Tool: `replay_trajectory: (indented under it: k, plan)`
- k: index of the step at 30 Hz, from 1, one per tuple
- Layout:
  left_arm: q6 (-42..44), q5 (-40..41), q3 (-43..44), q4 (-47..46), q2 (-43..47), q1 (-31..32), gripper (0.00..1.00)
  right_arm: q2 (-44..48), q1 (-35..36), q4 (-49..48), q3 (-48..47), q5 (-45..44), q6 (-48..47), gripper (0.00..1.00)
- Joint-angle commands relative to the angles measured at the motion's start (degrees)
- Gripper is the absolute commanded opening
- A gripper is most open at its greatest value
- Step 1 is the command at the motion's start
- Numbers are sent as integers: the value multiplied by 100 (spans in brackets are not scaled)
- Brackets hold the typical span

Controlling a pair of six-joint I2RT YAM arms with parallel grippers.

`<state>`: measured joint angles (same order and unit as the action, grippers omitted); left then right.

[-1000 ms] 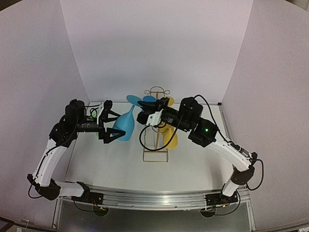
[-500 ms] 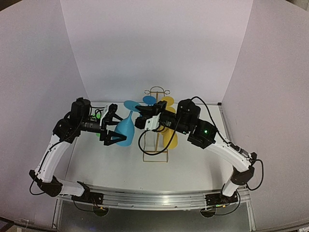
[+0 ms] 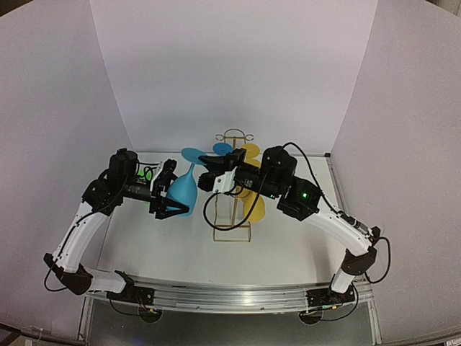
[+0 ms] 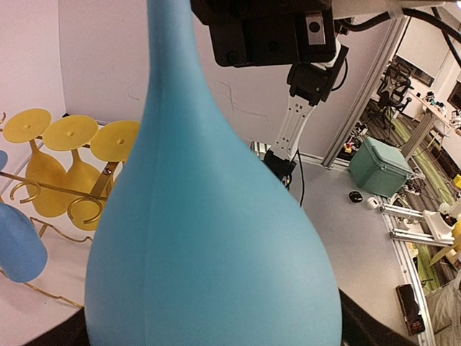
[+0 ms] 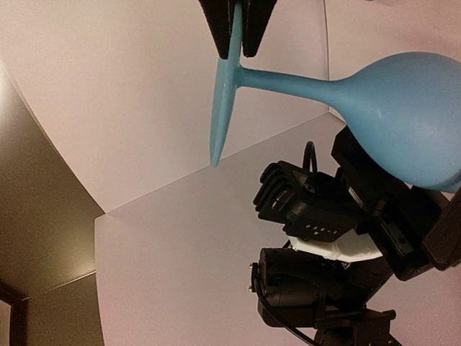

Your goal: Place the wine glass upside down on the wine glass rack

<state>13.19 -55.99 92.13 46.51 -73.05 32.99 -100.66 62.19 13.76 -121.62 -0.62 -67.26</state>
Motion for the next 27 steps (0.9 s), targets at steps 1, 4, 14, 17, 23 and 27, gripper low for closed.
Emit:
replay_trajectory:
  k: [1, 4, 14, 17, 23, 27]
  plan:
    - [-287, -44, -84, -561, 203, -2, 77, 54, 41, -245, -143, 62, 34, 0]
    - [-462, -13, -124, -744, 226, -3, 66, 95, 43, -259, -57, 62, 69, 0]
    - [-835, 693, -570, -1673, 461, -13, 54, 160, 41, -417, 180, -346, 249, 39]
    - [-936, 958, -809, -2101, 597, -14, 53, 186, 41, -546, 275, -614, 296, 56]
    - [-767, 1767, -1232, -2660, 735, -37, 51, 293, 21, -658, 341, -1439, 666, 77]
    - [-189, 2430, -1710, -3321, 695, -99, 51, 352, -279, -625, 387, -2576, 1393, 83]
